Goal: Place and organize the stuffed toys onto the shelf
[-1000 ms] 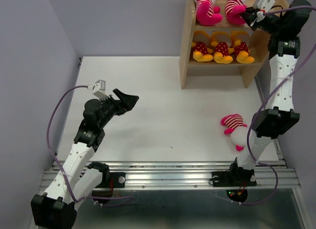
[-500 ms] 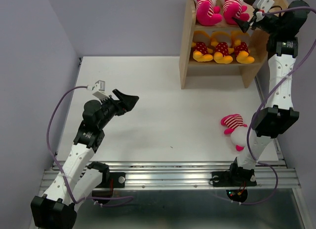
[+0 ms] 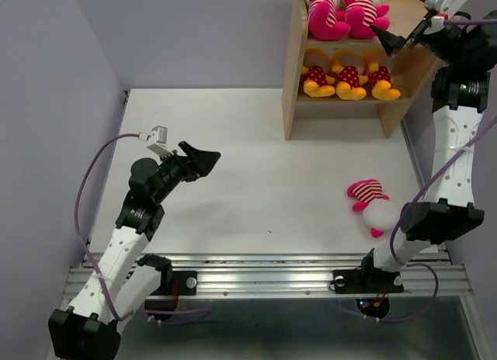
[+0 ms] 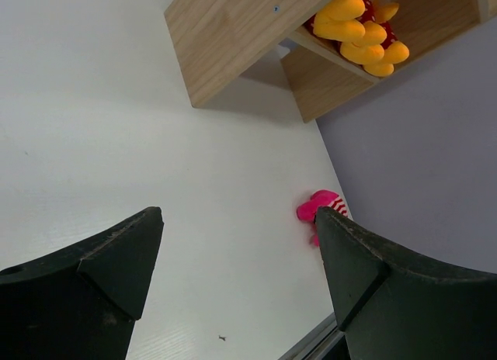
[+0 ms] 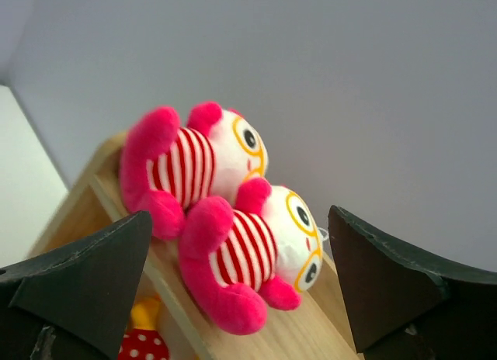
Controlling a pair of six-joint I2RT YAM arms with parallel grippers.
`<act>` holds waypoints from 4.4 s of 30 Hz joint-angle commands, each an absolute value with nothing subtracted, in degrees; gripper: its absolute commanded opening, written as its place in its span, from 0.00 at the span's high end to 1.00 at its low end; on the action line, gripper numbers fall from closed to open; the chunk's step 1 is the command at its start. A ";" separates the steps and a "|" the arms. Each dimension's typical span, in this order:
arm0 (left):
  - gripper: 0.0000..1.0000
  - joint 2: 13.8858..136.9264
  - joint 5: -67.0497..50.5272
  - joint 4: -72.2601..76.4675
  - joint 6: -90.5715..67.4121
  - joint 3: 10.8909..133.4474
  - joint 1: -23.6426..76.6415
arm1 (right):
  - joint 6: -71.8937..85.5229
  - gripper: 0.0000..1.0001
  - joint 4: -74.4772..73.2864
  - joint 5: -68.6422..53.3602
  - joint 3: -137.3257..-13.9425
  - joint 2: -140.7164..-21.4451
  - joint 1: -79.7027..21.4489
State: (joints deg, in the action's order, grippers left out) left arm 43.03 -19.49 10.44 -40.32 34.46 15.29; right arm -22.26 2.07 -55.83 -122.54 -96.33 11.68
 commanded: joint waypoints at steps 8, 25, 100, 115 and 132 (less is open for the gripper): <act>0.01 39.47 -19.17 11.07 -32.26 35.51 15.12 | -38.31 0.00 -41.68 -70.32 -111.28 -82.00 12.04; 0.01 38.76 -22.67 16.44 -36.83 28.74 15.12 | -62.31 0.00 -67.42 -19.88 -71.56 -80.77 12.04; 1.00 64.60 0.45 -14.14 33.11 57.83 45.09 | -44.89 0.00 -24.60 -36.20 -63.98 -56.51 -30.41; 1.00 57.13 -11.59 -13.09 56.69 48.16 44.91 | -83.40 0.00 -52.20 -53.08 -73.04 -66.97 -30.41; 1.00 60.03 -14.51 -9.41 59.15 48.78 45.00 | -87.81 0.22 -59.68 -51.07 -75.58 -73.04 -37.27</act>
